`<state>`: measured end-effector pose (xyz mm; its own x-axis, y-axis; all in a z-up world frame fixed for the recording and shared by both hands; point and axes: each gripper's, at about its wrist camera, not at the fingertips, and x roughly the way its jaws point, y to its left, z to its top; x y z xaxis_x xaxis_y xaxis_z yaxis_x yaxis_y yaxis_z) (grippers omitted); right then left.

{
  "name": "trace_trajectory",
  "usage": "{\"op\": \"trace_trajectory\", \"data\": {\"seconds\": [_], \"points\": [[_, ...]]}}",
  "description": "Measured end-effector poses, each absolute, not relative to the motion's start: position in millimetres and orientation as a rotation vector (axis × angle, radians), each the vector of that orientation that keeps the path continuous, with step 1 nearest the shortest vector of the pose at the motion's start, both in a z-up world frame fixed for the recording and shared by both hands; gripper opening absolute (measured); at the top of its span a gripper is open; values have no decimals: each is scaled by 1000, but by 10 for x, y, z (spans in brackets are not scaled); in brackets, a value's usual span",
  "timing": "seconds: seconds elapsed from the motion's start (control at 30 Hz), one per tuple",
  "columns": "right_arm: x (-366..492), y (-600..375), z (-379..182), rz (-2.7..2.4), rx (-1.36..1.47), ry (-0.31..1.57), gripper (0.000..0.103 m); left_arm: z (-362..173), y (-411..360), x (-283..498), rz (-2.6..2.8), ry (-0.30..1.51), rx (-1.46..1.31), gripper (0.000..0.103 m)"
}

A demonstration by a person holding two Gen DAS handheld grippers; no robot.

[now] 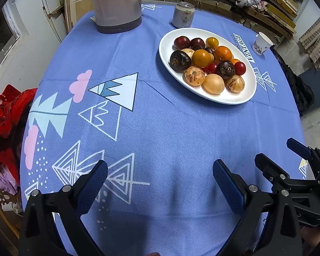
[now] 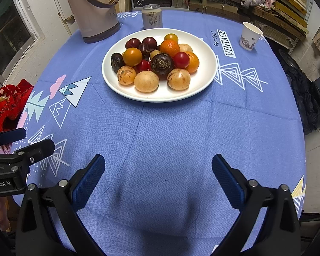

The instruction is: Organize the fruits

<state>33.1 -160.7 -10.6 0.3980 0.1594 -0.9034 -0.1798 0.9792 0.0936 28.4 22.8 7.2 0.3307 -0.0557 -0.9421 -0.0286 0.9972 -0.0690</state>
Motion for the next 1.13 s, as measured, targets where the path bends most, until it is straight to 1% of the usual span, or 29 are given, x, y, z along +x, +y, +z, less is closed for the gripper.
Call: {"op": "trace_trajectory", "data": {"seconds": [0.57, 0.77, 1.13], "points": [[329, -1595, -115, 218, -23, 1141, 98, 82, 225, 267, -27, 1229, -76, 99], [330, -1595, -112, 217, -22, 1143, 98, 151, 186, 198, -52, 1179, -70, 99], [340, -1615, -119, 218, -24, 1144, 98, 85, 174, 251, -32, 1234, -61, 99]]}}
